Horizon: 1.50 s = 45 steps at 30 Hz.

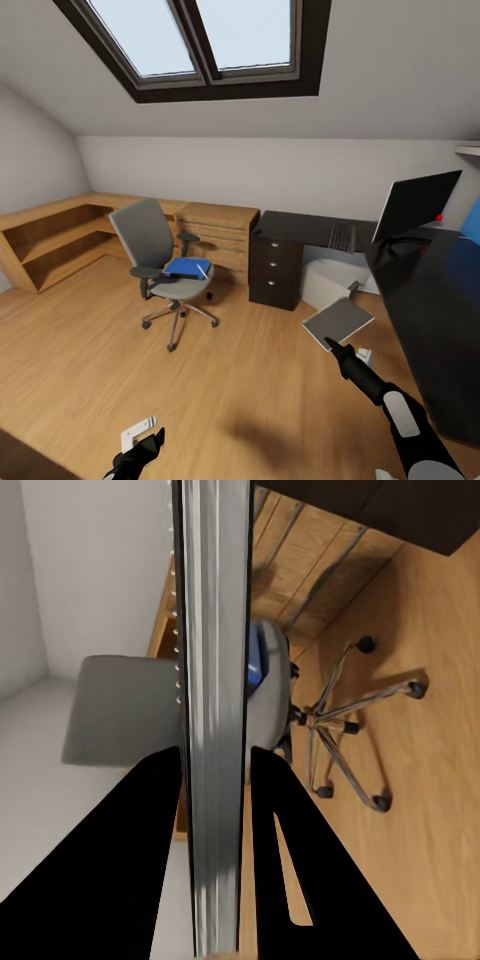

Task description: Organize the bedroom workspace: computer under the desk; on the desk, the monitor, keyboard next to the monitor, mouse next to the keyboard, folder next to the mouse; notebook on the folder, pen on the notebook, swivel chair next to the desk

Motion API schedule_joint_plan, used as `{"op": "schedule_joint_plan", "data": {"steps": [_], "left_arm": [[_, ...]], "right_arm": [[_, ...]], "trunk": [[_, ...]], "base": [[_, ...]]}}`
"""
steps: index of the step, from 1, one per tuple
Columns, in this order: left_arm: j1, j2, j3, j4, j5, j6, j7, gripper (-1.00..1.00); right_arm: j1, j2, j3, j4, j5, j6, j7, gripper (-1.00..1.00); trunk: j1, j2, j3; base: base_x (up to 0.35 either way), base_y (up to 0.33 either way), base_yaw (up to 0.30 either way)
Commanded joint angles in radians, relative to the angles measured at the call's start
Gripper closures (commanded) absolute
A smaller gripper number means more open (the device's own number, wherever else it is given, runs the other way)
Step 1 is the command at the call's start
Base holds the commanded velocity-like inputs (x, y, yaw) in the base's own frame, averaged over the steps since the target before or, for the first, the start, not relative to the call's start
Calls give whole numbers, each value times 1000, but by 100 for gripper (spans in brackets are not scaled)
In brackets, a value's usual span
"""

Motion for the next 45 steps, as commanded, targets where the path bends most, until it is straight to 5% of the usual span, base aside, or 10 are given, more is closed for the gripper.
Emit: {"op": "schedule_joint_plan", "data": {"steps": [1, 19, 40, 45], "left_arm": [[0, 1, -6, 0, 5, -4, 6, -100], [0, 0, -7, 1, 4, -3, 6, -100], [-1, -3, -5, 59, 8, -1, 8, -100], [-1, -4, -6, 87, 5, -3, 7, -100]], "right_arm": [[-1, 0, -3, 2, -6, 7, 2, 100], [-1, 2, -3, 13, -5, -19, 2, 100], [-1, -1, -3, 34, -3, -74, 6, 100], [-1, -1, -3, 34, -3, -74, 5, 100]], "trunk": [[1, -1, -1], [1, -1, -1], [1, -1, 15], [-19, 34, 37]], "base": [[287, 171, 0], [271, 28, 0], [10, 0, -100], [0, 0, -180]]}}
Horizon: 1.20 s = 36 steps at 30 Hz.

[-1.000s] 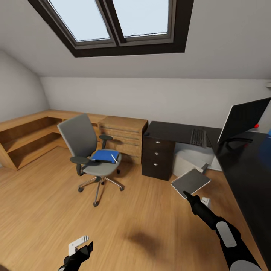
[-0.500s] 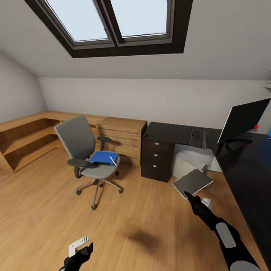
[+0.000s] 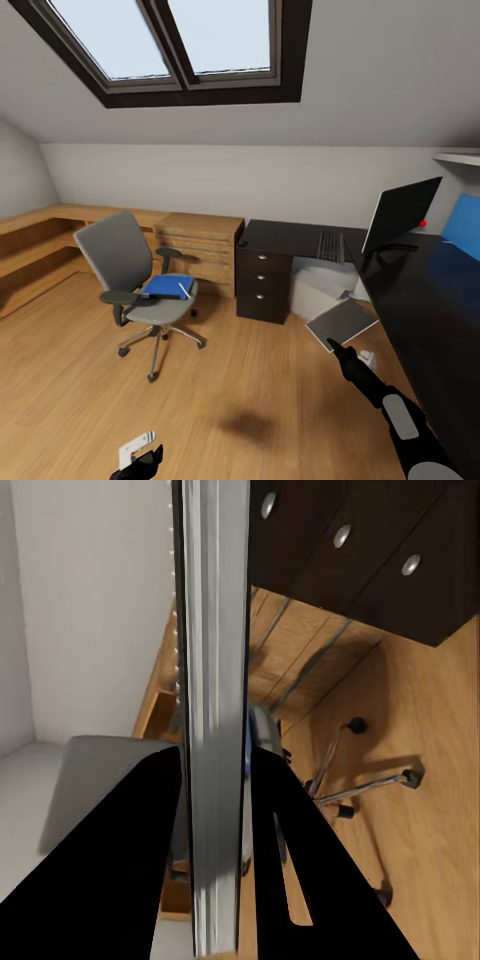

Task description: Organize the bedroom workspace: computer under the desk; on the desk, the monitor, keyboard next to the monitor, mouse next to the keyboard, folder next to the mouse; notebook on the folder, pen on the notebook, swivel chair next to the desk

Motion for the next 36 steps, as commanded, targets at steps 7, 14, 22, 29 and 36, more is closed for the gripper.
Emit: {"op": "schedule_joint_plan", "data": {"steps": [7, 14, 22, 29, 36], "left_arm": [[0, 0, -9, 13, 4, -36, 5, -100], [0, -4, -22, 110, 1, -199, 1, -100], [0, -4, -29, 202, 1, -282, -2, -100], [0, -4, -30, 269, 1, -342, -5, -100], [0, -3, -34, 335, 0, -449, -70, -100]], "right_arm": [[-1, 1, -3, 1, -4, 8, 1, 100], [-1, 0, -2, 1, -2, 5, 1, 100], [-1, 2, -1, 1, 20, 5, 1, 100], [-1, 3, -1, 2, 42, 5, 0, 100], [-1, 3, 0, 2, 46, 5, 1, 100]], "trunk": [[-27, 49, 28], [-54, 98, 53], [-58, 105, 56], [-58, 105, 56], [-58, 105, 56]], "base": [[0, 0, -173], [0, 0, -122], [0, 0, -31], [0, 0, -2], [75, 0, 0]]}}
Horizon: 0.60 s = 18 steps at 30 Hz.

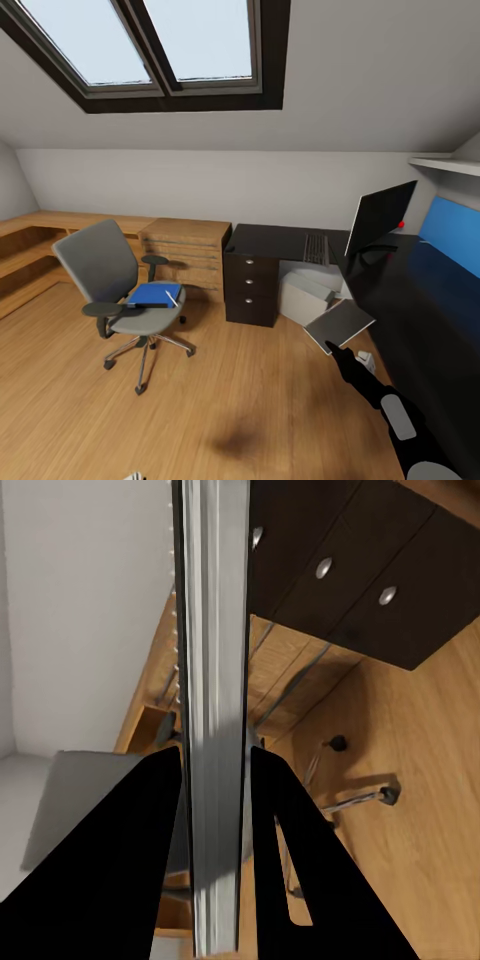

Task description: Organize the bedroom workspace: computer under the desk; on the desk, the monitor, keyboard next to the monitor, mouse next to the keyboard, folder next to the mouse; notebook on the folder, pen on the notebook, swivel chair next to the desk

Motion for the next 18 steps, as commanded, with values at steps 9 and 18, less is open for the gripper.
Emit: {"op": "schedule_joint_plan", "data": {"steps": [9, 18], "left_arm": [[-1, -1, -10, 2, 10, -6, -6, -100], [-1, -1, -10, 2, 10, -4, -7, -100]], "right_arm": [[-1, 0, -3, 20, -6, 9, 9, 100], [-1, 3, -3, 22, -7, 10, 11, 100]], "trunk": [[0, -1, -1], [0, -1, -1]], "base": [[287, 0, 0], [280, 0, 0]]}}
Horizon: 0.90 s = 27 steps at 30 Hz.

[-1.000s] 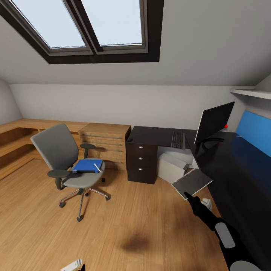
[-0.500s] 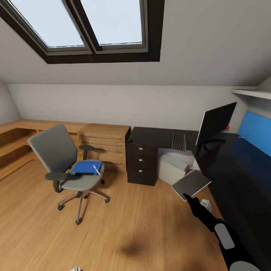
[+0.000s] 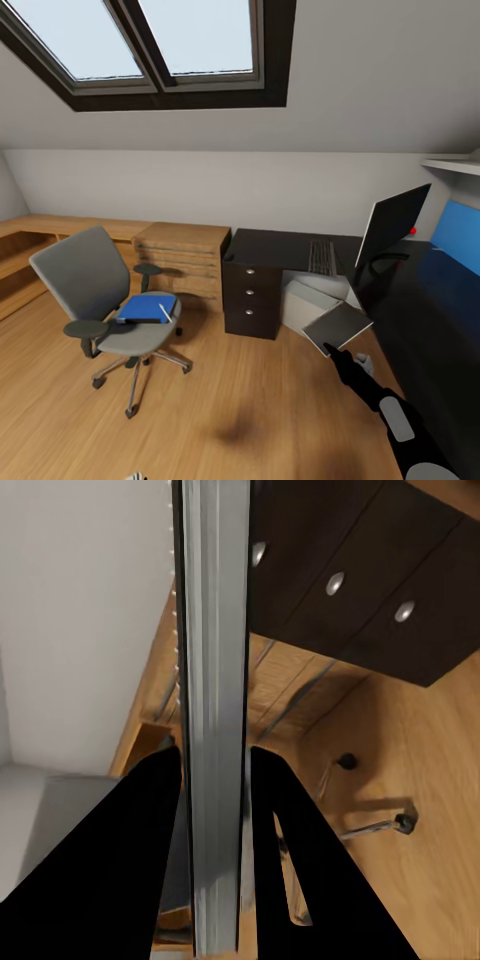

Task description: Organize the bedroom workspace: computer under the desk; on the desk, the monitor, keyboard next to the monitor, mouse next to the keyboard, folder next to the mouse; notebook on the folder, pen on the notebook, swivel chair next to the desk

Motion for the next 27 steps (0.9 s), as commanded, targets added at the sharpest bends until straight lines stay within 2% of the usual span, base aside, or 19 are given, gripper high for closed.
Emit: {"op": "schedule_joint_plan", "data": {"steps": [1, 13, 27], "left_arm": [[0, 0, -8, 1, 10, -3, -2, -100], [0, 0, -8, 1, 10, -3, -1, -100], [-1, 0, -8, 1, 10, -3, -1, -100]], "right_arm": [[-1, 2, -3, 0, -8, 9, 2, 100], [-1, 29, -3, 1, -11, 8, 8, 100], [-1, 37, -5, 0, -11, 8, 8, 100]], "trunk": [[1, -1, -1], [1, -1, -1], [1, -1, -1]], "base": [[283, 0, 0], [259, 0, 26], [197, 0, 246]]}}
